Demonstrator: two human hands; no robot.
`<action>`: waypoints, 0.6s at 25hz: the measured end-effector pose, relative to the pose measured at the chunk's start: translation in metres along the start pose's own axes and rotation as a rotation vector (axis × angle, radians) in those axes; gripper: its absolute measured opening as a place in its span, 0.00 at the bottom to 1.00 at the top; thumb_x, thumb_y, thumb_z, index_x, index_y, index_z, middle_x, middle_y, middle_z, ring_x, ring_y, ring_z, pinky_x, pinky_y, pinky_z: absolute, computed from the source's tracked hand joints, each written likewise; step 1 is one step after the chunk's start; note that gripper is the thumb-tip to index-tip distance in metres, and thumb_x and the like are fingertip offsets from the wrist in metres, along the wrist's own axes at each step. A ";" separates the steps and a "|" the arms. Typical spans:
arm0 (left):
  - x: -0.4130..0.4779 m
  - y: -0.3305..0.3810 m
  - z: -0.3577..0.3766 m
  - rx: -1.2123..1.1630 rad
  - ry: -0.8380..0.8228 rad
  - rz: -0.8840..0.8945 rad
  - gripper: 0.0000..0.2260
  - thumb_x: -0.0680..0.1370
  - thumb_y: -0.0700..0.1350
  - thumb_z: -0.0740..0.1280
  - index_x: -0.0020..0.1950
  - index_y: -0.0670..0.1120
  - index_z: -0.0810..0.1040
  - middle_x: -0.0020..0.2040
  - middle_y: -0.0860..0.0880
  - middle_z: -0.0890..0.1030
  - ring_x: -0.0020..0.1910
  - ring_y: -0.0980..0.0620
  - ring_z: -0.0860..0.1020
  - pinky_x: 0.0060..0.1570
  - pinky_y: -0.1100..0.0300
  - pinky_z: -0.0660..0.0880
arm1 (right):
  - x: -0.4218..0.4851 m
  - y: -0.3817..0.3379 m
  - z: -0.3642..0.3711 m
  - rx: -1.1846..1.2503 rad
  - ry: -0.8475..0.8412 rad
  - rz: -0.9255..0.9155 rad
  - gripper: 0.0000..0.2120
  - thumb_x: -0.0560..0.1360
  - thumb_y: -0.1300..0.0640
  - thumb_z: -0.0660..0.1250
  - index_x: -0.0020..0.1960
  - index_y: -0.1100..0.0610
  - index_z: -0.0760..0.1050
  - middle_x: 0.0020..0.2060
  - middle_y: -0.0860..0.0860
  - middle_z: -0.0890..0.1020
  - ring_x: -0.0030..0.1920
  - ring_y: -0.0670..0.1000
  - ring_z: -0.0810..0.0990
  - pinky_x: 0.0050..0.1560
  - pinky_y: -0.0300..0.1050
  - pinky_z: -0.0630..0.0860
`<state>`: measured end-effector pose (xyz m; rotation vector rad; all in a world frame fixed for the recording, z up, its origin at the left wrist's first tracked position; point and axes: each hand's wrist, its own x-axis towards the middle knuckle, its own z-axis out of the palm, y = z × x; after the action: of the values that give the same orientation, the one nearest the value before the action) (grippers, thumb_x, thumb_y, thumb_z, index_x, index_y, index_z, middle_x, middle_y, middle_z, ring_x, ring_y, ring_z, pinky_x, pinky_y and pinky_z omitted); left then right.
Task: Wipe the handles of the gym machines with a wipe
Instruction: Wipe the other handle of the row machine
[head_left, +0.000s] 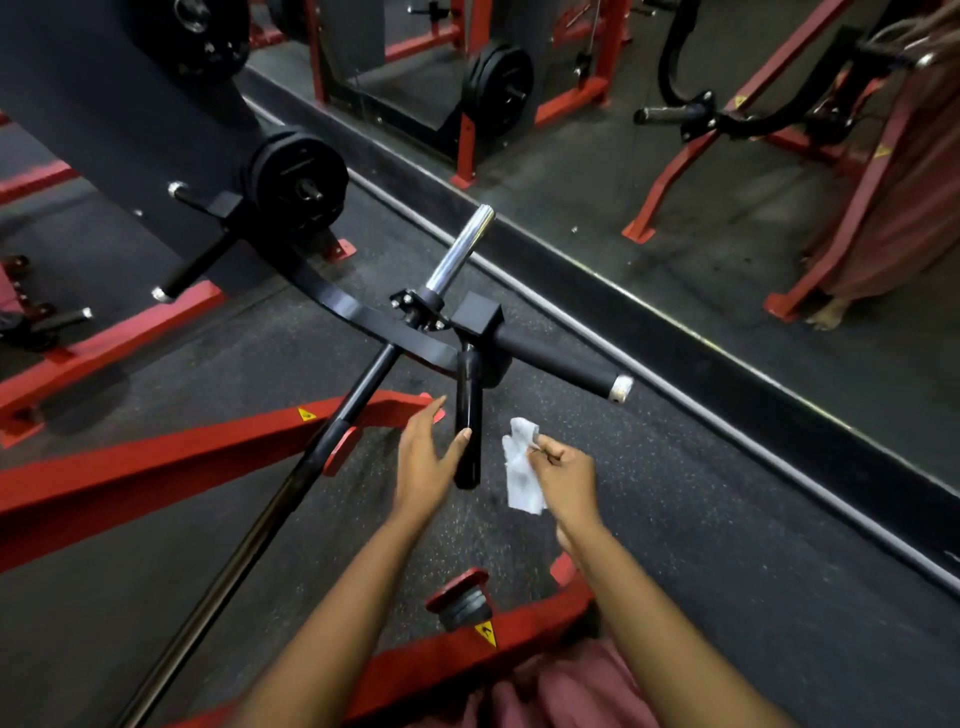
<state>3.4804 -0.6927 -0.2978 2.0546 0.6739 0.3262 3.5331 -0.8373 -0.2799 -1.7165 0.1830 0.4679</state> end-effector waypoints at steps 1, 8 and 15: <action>0.011 0.010 -0.002 0.056 0.012 0.102 0.24 0.76 0.47 0.66 0.71 0.45 0.65 0.70 0.46 0.67 0.71 0.49 0.64 0.69 0.59 0.58 | 0.003 -0.015 -0.007 -0.055 0.005 -0.089 0.13 0.76 0.65 0.63 0.59 0.60 0.77 0.55 0.54 0.81 0.49 0.47 0.78 0.51 0.39 0.73; 0.065 0.036 0.043 0.292 -0.008 0.230 0.33 0.78 0.54 0.61 0.75 0.55 0.42 0.78 0.48 0.44 0.76 0.47 0.47 0.74 0.45 0.49 | 0.048 -0.092 -0.021 -0.655 0.140 -0.574 0.17 0.75 0.64 0.61 0.60 0.53 0.78 0.52 0.55 0.83 0.51 0.55 0.81 0.51 0.40 0.70; 0.052 0.026 0.067 0.190 0.107 0.007 0.30 0.80 0.51 0.58 0.75 0.58 0.41 0.77 0.48 0.49 0.70 0.46 0.64 0.56 0.52 0.72 | 0.096 -0.090 -0.004 -0.940 -0.093 -0.682 0.19 0.75 0.64 0.59 0.63 0.53 0.74 0.60 0.55 0.78 0.59 0.57 0.76 0.61 0.49 0.71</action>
<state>3.5631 -0.7197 -0.3140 2.2325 0.7888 0.3911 3.6548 -0.8099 -0.2368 -2.4911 -0.7927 0.1001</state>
